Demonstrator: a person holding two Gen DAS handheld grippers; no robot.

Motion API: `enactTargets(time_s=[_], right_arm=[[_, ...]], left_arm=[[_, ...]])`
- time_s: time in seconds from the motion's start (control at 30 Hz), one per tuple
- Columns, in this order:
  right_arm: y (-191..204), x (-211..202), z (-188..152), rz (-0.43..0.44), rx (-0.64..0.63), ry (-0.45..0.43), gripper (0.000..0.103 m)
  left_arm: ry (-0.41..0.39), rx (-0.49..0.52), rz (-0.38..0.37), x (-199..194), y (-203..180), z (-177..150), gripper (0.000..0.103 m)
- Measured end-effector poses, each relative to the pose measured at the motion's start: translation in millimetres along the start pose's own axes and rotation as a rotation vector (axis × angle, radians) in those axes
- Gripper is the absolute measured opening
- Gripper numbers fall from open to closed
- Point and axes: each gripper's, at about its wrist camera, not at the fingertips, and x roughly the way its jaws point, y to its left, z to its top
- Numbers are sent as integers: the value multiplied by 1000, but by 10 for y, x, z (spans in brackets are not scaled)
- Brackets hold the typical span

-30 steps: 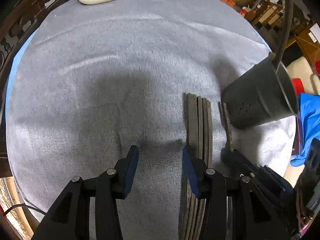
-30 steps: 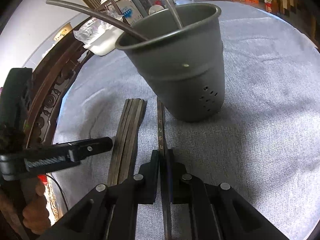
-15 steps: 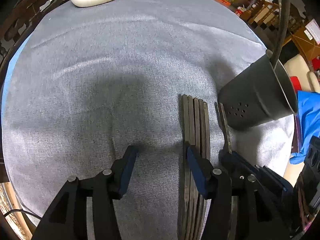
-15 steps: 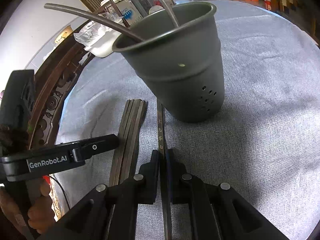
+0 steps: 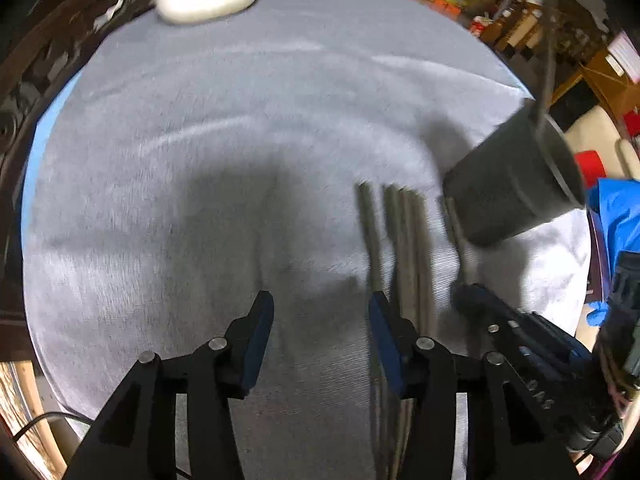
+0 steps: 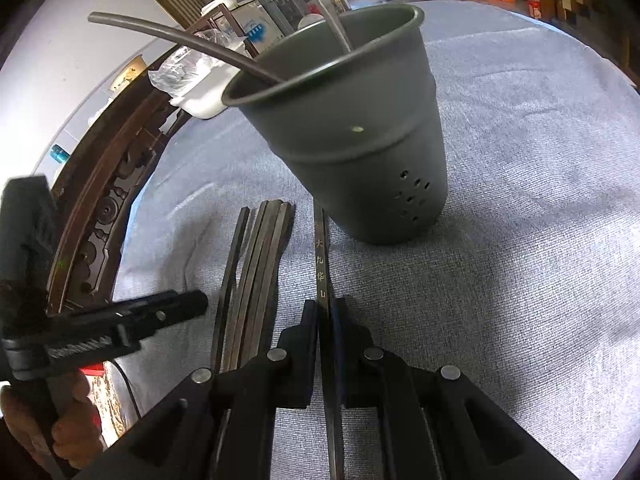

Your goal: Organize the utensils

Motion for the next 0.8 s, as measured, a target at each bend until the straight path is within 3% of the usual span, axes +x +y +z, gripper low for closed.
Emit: enactTargets(time_s=[0.1, 0.23, 0.33, 0.6, 0.8], right_arm=[[-20, -5, -3, 9, 6, -1, 9], [-68, -16, -6, 28, 15, -3, 9], [-79, -18, -5, 34, 16, -2, 9], [-107, -19, 9, 45, 21, -1, 9], [-104, -18, 7, 40, 16, -1, 9]], left_arm=[[-10, 41, -13, -38, -121, 24, 51], [20, 88, 41, 117, -258, 24, 57], [-6, 78, 47, 84, -217, -35, 72], [20, -1, 100, -3, 377, -114, 70], [-7, -31, 17, -221, 587, -96, 70]])
